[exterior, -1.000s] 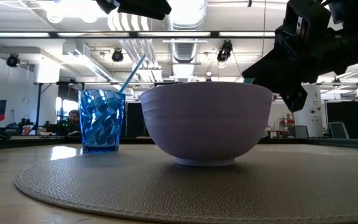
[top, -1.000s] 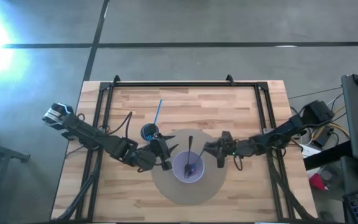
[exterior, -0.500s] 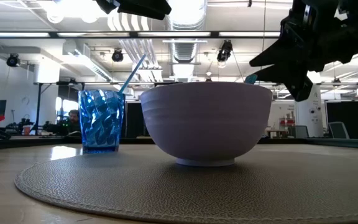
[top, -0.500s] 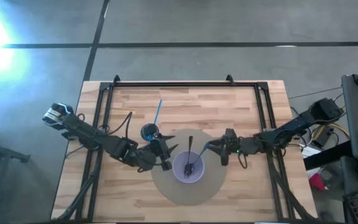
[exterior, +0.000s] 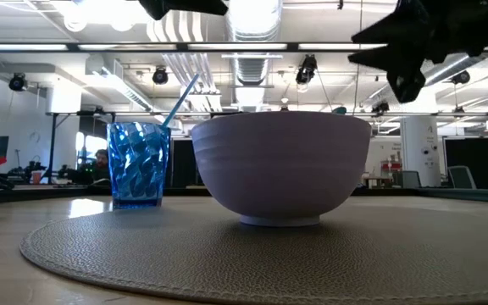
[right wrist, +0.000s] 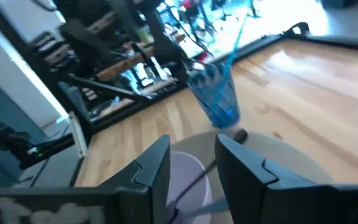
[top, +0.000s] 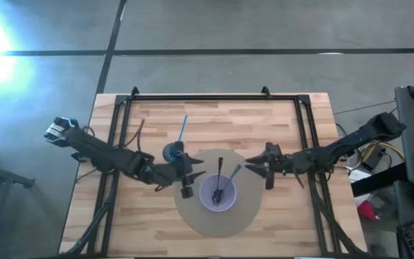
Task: Pick & Place Utensil
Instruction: Return to Home Position
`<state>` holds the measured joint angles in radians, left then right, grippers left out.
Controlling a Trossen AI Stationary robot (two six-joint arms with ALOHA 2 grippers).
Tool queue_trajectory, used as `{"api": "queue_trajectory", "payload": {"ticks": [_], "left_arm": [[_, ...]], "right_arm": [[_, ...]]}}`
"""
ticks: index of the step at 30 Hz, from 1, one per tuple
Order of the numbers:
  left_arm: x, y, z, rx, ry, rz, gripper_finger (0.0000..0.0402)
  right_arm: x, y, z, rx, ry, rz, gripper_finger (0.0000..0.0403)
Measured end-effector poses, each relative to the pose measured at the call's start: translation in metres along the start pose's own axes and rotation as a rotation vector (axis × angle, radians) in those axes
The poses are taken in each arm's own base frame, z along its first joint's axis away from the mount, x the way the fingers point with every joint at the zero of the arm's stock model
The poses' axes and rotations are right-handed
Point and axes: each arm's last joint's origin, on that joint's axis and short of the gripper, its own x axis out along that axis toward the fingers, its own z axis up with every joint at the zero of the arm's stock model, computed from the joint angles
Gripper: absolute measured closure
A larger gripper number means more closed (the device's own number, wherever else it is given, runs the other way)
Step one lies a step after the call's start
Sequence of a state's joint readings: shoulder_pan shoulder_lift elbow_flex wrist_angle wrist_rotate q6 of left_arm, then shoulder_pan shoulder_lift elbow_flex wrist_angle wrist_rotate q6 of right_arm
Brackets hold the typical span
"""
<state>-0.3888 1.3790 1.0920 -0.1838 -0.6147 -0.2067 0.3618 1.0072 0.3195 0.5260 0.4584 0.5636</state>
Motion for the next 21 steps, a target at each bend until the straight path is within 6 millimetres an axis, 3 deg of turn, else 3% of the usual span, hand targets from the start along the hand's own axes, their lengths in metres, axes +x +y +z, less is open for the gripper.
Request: {"api": "queue_trajectory", "payload": {"ticks": [12,21], "left_arm": [[-0.051,0.047,0.017,-0.013,-0.028,-0.128,0.0243],[-0.067,0.076,-0.018,-0.053,-0.115,-0.243,0.0271]], "right_arm": [[-0.026,0.005,0.032,-0.259,-0.168,0.082,0.0287],[-0.050,-0.002,0.062,-0.380,-0.338,0.091,0.0306]]}}
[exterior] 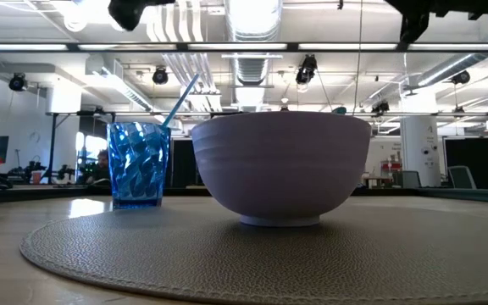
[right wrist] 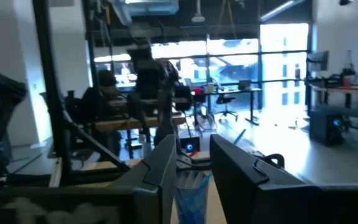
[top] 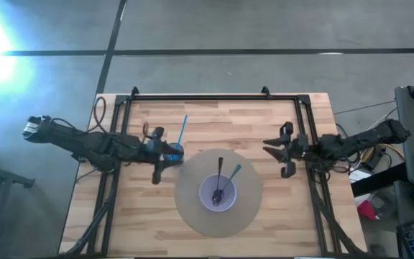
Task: Pick & Place Utensil
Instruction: Return to Home Position
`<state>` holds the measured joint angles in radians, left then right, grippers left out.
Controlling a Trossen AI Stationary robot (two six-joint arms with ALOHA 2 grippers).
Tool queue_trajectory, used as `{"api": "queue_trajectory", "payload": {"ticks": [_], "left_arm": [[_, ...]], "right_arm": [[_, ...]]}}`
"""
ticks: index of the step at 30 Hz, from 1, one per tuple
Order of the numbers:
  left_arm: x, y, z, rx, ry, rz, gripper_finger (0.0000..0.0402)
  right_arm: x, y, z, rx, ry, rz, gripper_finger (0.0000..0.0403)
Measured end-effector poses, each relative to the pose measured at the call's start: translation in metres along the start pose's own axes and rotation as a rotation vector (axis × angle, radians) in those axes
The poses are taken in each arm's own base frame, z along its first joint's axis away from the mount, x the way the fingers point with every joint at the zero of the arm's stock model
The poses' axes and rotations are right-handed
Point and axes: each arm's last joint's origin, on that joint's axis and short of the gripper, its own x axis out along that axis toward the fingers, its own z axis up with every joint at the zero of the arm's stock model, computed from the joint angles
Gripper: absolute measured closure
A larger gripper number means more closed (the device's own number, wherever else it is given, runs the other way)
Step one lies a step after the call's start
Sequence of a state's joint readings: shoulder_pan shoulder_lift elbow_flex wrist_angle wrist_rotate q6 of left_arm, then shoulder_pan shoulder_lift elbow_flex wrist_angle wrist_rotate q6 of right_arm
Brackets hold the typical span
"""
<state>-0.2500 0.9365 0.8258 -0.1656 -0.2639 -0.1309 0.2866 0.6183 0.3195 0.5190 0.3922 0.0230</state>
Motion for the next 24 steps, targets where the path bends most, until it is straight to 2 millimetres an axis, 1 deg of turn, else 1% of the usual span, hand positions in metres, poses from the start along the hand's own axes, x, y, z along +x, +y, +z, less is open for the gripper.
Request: {"api": "queue_trajectory", "payload": {"ticks": [3,6,10,12,16,20,24], "left_arm": [[-0.011,0.008,-0.014,-0.003,-0.036,-0.006,0.0295],[-0.024,0.013,-0.028,-0.004,-0.068,-0.005,0.0326],[-0.039,0.019,-0.044,-0.016,-0.124,-0.012,0.0371],[-0.046,0.022,-0.053,-0.015,-0.147,-0.014,0.0392],[-0.055,0.027,-0.072,-0.020,-0.170,-0.017,0.0397],[-0.061,0.030,-0.090,-0.027,-0.205,-0.051,0.0400],[-0.063,0.031,-0.109,-0.028,-0.224,-0.093,0.0401]], "right_arm": [[-0.004,-0.005,0.007,-0.003,0.006,0.024,0.0319],[-0.007,-0.010,0.012,-0.014,0.072,-0.006,0.0341],[-0.006,-0.014,0.014,-0.052,0.162,-0.037,0.0380],[-0.006,-0.014,0.016,-0.085,0.187,-0.040,0.0391],[-0.007,-0.014,0.023,-0.148,0.221,-0.013,0.0395],[-0.014,-0.016,0.033,-0.178,0.232,-0.009,0.0395],[-0.024,-0.019,0.033,-0.177,0.250,-0.010,0.0395]]}}
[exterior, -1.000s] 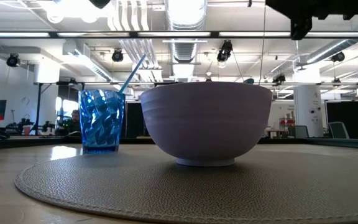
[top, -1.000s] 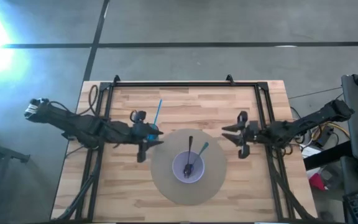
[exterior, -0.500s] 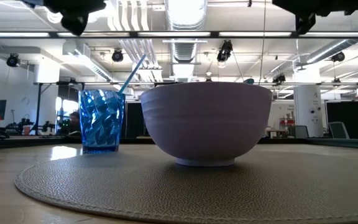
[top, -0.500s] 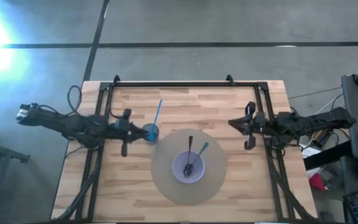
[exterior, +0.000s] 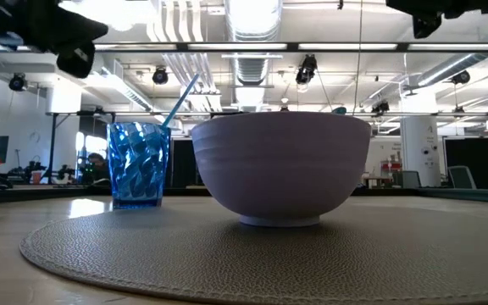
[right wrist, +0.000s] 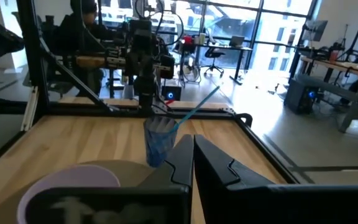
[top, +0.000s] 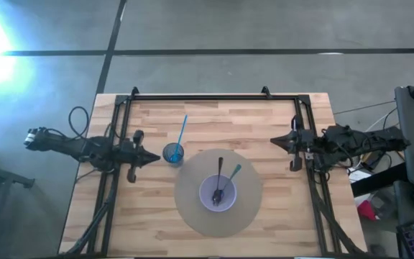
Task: Pick & Place Utensil
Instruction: Return to Home Position
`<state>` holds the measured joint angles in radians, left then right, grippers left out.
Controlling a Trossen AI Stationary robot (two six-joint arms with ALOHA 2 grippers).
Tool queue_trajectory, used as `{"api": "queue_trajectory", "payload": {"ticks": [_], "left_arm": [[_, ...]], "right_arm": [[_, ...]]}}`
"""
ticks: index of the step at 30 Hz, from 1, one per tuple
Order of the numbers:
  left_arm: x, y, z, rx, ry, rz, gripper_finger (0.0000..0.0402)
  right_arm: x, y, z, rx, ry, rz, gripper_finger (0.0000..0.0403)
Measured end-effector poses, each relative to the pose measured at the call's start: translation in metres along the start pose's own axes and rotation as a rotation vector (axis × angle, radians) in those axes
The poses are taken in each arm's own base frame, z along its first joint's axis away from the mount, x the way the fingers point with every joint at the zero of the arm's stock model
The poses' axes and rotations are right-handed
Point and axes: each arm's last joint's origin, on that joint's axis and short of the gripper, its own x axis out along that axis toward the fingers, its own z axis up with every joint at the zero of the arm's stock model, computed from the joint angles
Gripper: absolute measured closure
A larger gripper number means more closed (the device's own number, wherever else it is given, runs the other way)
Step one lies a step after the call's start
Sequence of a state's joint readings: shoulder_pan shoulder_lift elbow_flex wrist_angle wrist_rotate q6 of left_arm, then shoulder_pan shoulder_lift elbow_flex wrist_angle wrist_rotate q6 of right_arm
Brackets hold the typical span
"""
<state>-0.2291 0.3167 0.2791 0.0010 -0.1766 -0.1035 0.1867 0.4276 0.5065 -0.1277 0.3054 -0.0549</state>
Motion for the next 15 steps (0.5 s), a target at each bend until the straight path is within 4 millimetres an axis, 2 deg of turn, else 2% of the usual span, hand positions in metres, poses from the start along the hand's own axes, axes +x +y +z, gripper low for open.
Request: {"api": "queue_trajectory", "payload": {"ticks": [8,15], "left_arm": [[-0.006,0.003,-0.029,0.024,-0.118,-0.053,0.0401],[-0.008,0.005,-0.053,0.003,-0.131,-0.067,0.0401]], "right_arm": [[-0.011,-0.002,-0.028,0.037,-0.007,0.001,0.0395],[-0.012,0.000,-0.051,0.077,-0.080,0.023,0.0394]]}}
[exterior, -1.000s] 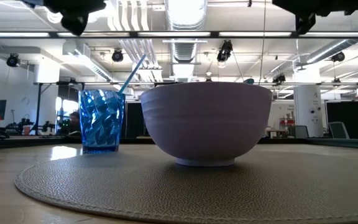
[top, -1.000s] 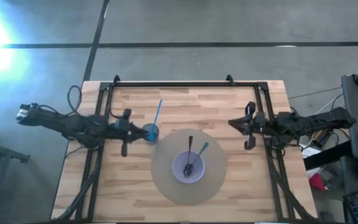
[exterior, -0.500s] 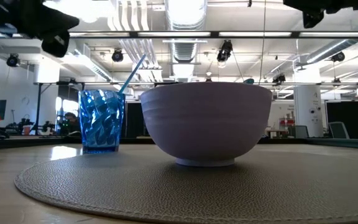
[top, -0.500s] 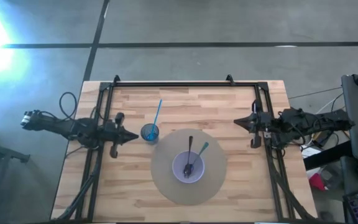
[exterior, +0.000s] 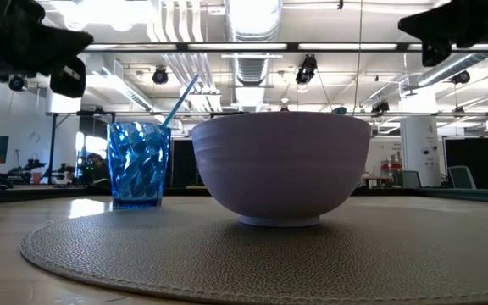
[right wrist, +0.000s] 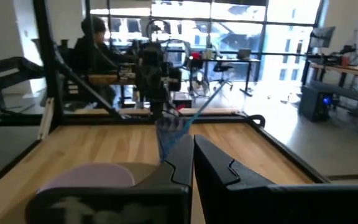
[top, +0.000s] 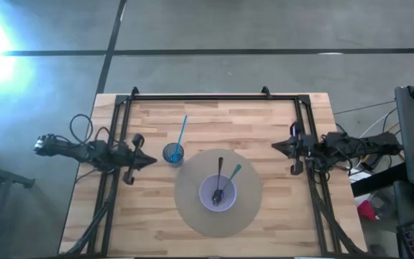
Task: Pick & Place Utensil
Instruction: Return to Home Position
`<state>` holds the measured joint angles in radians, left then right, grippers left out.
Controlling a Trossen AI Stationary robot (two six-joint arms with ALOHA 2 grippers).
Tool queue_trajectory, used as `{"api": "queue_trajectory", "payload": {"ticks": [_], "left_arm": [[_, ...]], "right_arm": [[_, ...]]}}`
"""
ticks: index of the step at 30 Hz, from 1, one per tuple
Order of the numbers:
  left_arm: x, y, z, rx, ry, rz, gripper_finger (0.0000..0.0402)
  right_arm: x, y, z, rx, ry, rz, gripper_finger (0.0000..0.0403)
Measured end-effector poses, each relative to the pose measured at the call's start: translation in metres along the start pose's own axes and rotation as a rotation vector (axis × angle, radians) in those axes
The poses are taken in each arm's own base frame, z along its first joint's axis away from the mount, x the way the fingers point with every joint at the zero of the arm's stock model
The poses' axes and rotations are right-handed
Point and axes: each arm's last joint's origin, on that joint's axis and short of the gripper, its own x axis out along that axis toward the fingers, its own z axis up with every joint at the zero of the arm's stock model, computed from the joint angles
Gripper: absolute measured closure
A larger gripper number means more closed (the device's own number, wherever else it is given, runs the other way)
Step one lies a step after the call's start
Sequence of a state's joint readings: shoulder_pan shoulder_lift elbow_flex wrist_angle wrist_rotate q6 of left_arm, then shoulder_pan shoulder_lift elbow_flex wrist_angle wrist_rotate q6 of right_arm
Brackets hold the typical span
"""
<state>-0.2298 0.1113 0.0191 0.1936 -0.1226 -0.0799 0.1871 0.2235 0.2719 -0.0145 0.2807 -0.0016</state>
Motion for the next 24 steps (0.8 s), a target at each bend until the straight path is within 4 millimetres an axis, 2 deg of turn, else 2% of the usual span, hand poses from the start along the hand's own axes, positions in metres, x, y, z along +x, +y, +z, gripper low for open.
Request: {"api": "queue_trajectory", "payload": {"ticks": [17,24], "left_arm": [[-0.002,0.001,-0.002,0.063,-0.011,0.011,0.0401],[-0.002,0.003,-0.002,0.108,-0.011,0.087,0.0401]], "right_arm": [[0.002,0.003,-0.059,-0.020,-0.057,0.089,0.0394],[0.002,0.003,-0.061,-0.130,-0.058,0.086,0.0394]]}}
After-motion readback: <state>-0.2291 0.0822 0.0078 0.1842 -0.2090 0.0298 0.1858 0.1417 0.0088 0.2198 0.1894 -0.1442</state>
